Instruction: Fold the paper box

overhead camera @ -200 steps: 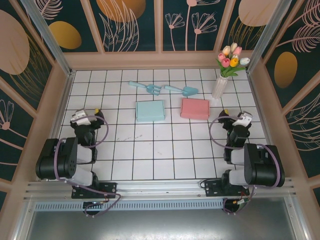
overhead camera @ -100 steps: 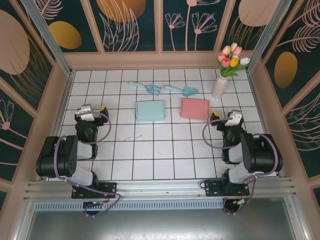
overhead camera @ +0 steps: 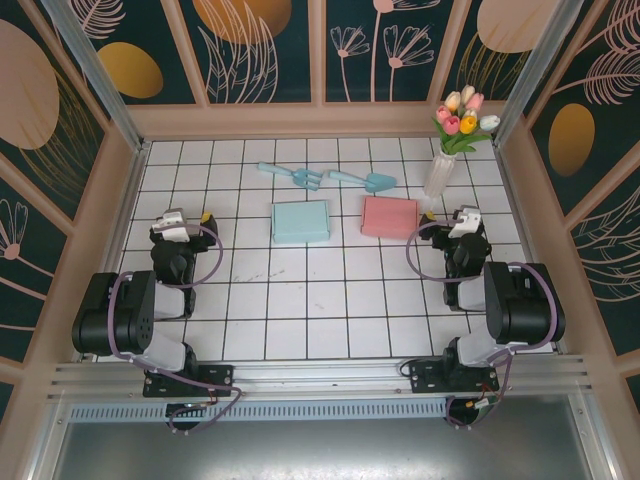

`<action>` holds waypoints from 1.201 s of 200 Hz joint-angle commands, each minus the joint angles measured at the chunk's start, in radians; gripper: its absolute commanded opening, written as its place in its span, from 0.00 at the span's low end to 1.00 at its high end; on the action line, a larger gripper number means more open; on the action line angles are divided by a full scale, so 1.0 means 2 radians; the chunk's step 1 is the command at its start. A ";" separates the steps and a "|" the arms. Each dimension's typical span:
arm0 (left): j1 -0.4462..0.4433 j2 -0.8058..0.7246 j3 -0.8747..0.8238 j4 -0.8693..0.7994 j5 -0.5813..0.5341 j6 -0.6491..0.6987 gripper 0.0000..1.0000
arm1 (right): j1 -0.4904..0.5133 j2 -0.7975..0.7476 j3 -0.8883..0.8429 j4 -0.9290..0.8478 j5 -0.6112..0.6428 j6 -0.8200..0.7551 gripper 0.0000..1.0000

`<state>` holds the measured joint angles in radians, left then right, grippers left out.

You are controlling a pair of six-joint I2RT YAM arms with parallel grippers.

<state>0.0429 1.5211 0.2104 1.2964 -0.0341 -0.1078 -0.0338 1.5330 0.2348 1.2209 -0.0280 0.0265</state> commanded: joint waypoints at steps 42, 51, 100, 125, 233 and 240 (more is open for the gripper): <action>-0.005 0.000 0.009 -0.003 0.002 0.009 0.99 | -0.003 0.003 0.003 0.005 -0.009 -0.007 0.99; -0.006 0.000 0.009 -0.003 0.001 0.009 0.99 | -0.003 0.003 0.003 0.005 -0.009 -0.007 0.99; -0.012 0.000 0.012 -0.008 -0.009 0.015 0.99 | -0.003 0.004 0.003 0.005 -0.009 -0.006 0.99; -0.013 0.000 0.011 -0.008 -0.010 0.015 0.99 | -0.003 0.004 0.003 0.005 -0.009 -0.006 0.99; -0.014 0.000 0.013 -0.012 -0.010 0.014 0.99 | -0.003 0.003 0.003 0.005 -0.009 -0.006 0.99; -0.014 0.000 0.014 -0.012 -0.011 0.014 0.99 | -0.003 0.004 0.003 0.005 -0.009 -0.007 0.99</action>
<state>0.0200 1.5211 0.2222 1.2671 -0.0456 -0.0933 -0.0338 1.5330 0.2348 1.2213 -0.0284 0.0242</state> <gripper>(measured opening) 0.988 0.990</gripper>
